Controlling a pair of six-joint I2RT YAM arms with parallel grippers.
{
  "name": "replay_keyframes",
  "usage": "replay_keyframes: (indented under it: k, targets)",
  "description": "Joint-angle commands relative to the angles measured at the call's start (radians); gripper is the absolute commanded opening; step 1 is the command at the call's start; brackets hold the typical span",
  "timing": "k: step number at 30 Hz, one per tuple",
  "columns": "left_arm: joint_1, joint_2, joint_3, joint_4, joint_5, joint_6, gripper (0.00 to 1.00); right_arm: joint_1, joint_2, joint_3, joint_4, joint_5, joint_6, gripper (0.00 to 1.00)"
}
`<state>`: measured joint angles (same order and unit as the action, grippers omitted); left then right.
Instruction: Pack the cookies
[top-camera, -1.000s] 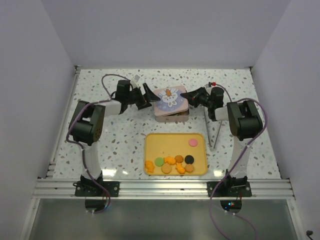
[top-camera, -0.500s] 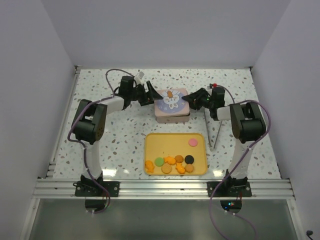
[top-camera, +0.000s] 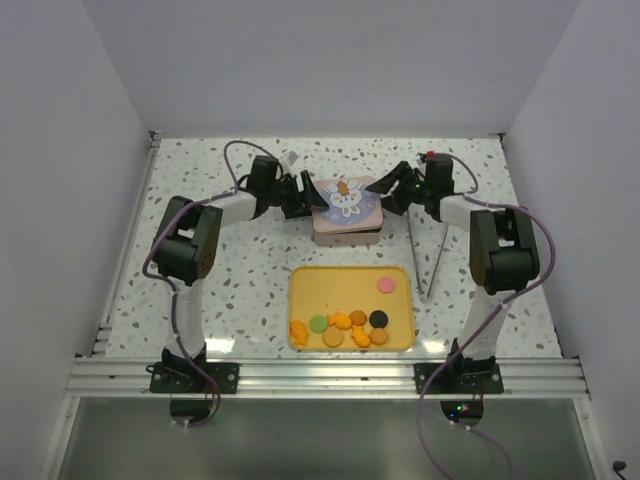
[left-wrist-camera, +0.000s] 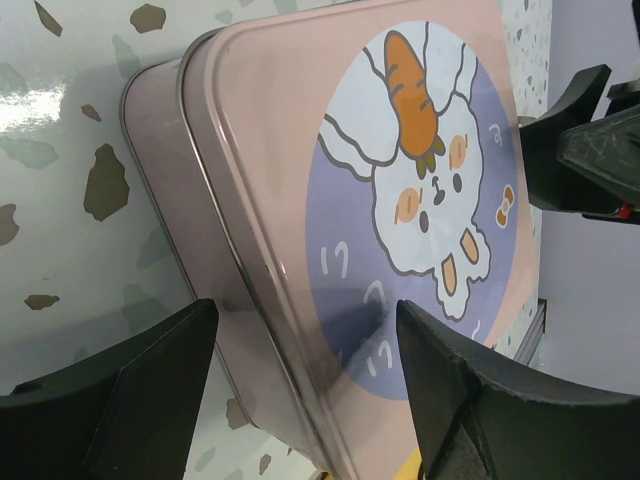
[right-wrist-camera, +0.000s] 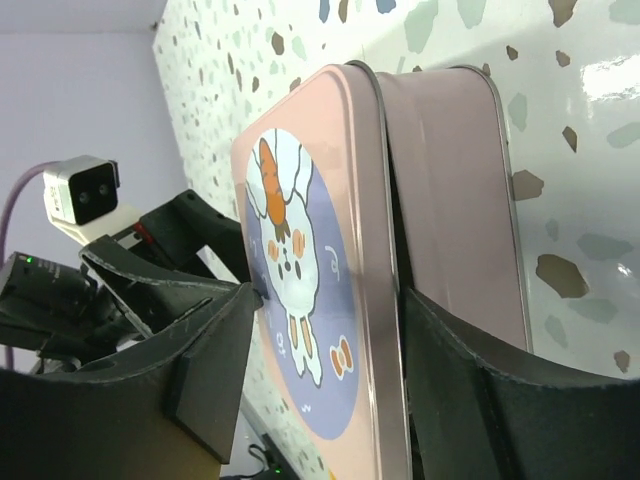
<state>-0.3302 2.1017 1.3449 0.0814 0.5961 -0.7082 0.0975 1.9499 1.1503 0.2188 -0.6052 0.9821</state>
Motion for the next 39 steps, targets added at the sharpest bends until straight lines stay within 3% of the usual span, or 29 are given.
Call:
replay_keyframes:
  k: [1, 15, 32, 39]
  targets:
    - [-0.004, 0.004, 0.036, -0.011, -0.010, 0.041, 0.77, -0.008, -0.052, 0.061, -0.243, 0.085, -0.128, 0.63]
    - [-0.006, 0.004, 0.040, -0.028, -0.025, 0.058, 0.76, -0.007, -0.108, 0.155, -0.530, 0.243, -0.296, 0.64]
    - [-0.052, -0.003, 0.059, -0.135, -0.065, 0.144, 0.73, 0.010, -0.140, 0.039, -0.457, 0.180, -0.266, 0.56]
    - [-0.061, -0.017, 0.030, -0.132, -0.073, 0.150, 0.73, 0.011, -0.177, -0.024, -0.446, 0.179, -0.269, 0.45]
